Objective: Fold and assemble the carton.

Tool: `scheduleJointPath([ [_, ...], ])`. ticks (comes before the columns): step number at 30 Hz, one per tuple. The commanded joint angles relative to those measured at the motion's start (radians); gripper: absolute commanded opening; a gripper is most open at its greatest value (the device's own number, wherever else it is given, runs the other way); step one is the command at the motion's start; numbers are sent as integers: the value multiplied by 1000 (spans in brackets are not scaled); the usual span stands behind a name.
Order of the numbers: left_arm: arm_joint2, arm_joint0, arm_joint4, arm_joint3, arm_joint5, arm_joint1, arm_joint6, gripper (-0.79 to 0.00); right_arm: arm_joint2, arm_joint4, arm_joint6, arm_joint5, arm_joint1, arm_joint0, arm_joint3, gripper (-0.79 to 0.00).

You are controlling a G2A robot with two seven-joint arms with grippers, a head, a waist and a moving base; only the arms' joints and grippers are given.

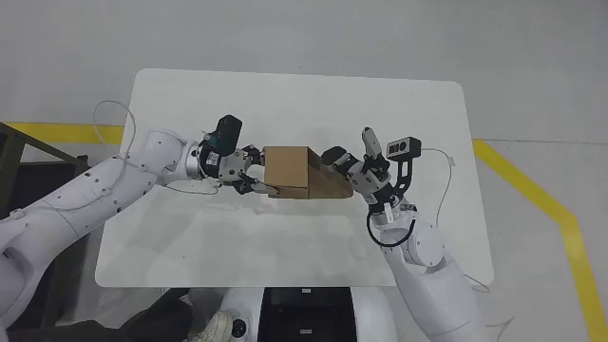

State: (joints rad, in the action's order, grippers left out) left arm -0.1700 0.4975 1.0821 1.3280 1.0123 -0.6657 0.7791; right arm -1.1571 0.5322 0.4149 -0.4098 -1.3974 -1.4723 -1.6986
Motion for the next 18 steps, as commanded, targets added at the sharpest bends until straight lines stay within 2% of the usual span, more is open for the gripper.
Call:
scheduleJointPath([
  [1,0,0,1,1,0,0,0,-351,-3,14,-2,3,0,5,0,0],
  [12,0,0,0,0,0,-2,4,-354,30,-7,0,31,-5,43,27,0],
  [18,0,-4,-21,-17,0,-3,8,-339,42,-2,32,38,-3,20,13,0],
])
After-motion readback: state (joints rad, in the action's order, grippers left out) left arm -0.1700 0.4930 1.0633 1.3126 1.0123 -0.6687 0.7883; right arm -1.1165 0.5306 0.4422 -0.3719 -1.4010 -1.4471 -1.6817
